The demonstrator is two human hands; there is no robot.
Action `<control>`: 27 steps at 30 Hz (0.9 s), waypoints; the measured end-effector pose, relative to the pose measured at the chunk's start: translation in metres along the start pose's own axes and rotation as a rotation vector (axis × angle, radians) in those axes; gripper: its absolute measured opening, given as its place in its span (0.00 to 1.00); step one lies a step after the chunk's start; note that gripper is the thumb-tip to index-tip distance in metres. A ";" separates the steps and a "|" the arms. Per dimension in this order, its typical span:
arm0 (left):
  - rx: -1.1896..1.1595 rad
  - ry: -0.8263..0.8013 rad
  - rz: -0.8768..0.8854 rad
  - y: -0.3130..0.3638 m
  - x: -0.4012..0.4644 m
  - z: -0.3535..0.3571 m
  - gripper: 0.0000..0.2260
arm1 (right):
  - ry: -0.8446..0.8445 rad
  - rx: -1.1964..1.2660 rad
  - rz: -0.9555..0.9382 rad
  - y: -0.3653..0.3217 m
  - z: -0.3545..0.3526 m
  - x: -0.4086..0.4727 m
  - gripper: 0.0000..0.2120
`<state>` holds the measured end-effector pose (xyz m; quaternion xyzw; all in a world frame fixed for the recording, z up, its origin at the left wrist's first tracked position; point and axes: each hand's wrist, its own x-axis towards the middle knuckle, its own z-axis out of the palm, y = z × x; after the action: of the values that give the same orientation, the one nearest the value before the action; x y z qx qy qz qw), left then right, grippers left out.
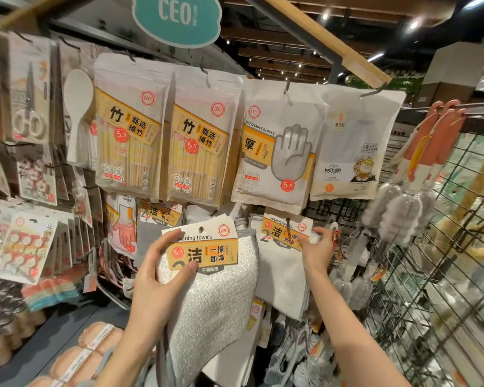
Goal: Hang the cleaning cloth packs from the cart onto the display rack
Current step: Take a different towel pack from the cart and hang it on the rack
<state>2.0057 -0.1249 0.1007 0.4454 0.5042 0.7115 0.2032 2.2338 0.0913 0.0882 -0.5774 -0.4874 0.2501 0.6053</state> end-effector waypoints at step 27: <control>-0.141 -0.026 0.038 0.003 -0.004 0.020 0.31 | -0.697 0.000 -0.428 -0.103 -0.022 -0.112 0.14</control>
<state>2.0256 -0.1185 0.1036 0.4488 0.4418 0.7428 0.2272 2.1821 -0.0369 0.1544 -0.3435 -0.7726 0.2990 0.4424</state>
